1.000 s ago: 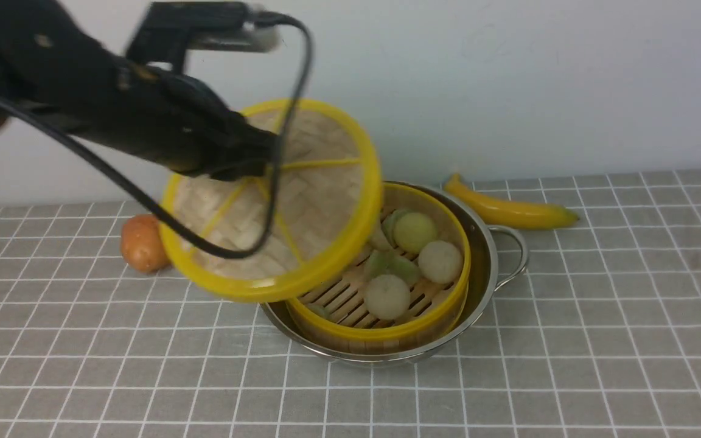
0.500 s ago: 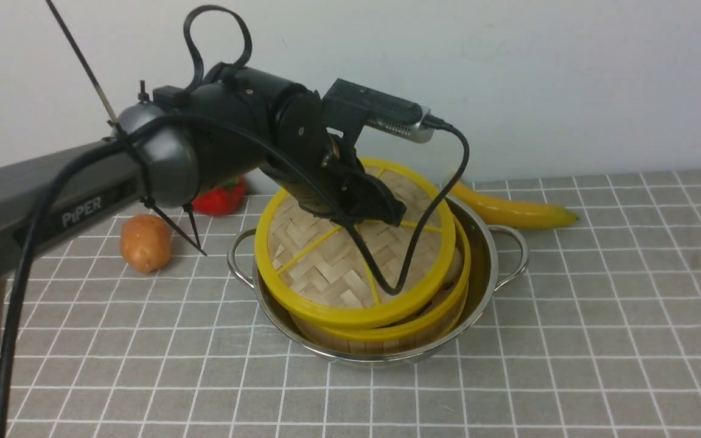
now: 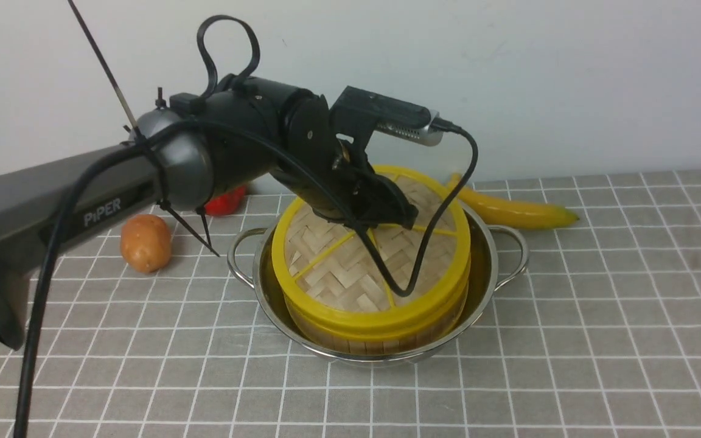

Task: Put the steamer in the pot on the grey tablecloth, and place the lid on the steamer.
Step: 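Place the yellow bamboo steamer lid onto the steamer in the pot with the left gripper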

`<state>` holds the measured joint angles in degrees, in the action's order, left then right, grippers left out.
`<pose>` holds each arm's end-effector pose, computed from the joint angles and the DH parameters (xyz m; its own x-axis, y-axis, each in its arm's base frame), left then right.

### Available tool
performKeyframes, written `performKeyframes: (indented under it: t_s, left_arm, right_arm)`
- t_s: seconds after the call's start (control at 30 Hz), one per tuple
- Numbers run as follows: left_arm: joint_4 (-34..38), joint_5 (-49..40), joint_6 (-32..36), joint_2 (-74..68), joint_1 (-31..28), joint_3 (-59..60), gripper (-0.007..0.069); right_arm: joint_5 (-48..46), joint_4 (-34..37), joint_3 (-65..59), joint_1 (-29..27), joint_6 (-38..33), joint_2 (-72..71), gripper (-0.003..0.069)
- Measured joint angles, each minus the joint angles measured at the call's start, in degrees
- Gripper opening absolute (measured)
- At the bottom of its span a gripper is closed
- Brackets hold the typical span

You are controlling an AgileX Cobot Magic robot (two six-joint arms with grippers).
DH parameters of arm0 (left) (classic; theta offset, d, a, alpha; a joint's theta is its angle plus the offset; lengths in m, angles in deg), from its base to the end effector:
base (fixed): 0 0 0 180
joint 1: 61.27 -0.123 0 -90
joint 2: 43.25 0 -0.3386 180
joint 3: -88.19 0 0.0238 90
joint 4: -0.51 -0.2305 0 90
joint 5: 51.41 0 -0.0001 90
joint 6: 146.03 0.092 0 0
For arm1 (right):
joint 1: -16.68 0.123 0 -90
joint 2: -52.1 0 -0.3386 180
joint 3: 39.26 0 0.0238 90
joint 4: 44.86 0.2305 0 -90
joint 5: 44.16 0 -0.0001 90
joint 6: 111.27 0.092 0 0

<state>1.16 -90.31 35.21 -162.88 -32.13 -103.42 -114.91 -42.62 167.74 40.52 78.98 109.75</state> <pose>0.3876 -0.2168 0.2915 -0.7255 0.4191 -0.5459 0.4997 0.8662 0.0010 0.0041 0.0055 0.6012 -0.2606 0.0931 -0.9610 -0.3946 0.8982 0.1940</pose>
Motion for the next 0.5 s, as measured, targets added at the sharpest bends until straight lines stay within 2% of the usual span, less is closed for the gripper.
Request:
performKeyframes:
  t_s: [0.5]
  left_arm:
    - [0.10,1.31,0.48,-0.92,0.02,-0.12,0.0120]
  right_arm:
    - [0.00,0.00,0.00,0.00,0.05,0.00,0.0356]
